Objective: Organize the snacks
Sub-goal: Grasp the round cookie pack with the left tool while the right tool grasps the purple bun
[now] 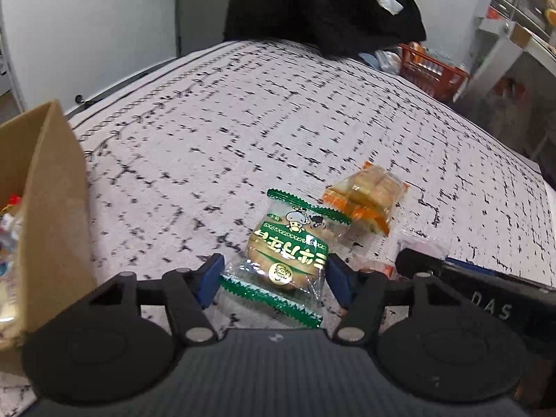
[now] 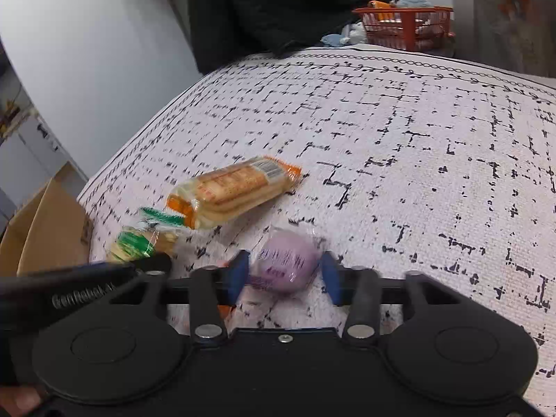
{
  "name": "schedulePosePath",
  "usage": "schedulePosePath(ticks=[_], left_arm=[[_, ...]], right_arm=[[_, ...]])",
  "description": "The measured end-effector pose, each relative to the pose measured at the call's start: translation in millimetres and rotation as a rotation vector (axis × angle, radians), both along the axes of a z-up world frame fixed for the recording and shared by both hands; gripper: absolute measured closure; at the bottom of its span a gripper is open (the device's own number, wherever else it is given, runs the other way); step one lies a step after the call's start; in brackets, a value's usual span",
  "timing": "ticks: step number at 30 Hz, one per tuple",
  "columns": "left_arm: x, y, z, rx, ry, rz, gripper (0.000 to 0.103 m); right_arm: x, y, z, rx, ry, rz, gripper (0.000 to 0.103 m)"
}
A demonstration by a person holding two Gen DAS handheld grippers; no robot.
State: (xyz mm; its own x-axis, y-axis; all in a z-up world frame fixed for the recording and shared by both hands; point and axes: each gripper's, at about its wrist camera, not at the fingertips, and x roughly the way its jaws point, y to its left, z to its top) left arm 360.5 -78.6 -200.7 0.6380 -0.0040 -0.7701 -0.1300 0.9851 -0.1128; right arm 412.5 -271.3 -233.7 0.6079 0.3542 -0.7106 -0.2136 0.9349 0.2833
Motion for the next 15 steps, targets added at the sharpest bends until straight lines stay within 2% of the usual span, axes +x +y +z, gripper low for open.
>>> schedulePosePath(ticks=[1, 2, 4, 9, 15], left_arm=[[-2, 1, 3, -0.004, -0.005, -0.001, 0.053], [-3, 3, 5, -0.015, -0.003, -0.009, 0.055], [-5, 5, 9, -0.031, 0.005, -0.006, 0.055], [-18, 5, 24, -0.039, -0.034, -0.029, 0.056], [-33, 8, 39, -0.066, -0.062, -0.027, 0.058]], right_arm=[[-1, -1, 1, 0.0, 0.004, 0.0, 0.069], [-2, -1, 2, 0.002, 0.007, -0.001, 0.07], [-6, -4, 4, 0.004, 0.012, -0.012, 0.071], [-14, -13, 12, 0.016, 0.021, -0.039, 0.072], [-30, -18, 34, 0.041, -0.016, -0.056, 0.072]])
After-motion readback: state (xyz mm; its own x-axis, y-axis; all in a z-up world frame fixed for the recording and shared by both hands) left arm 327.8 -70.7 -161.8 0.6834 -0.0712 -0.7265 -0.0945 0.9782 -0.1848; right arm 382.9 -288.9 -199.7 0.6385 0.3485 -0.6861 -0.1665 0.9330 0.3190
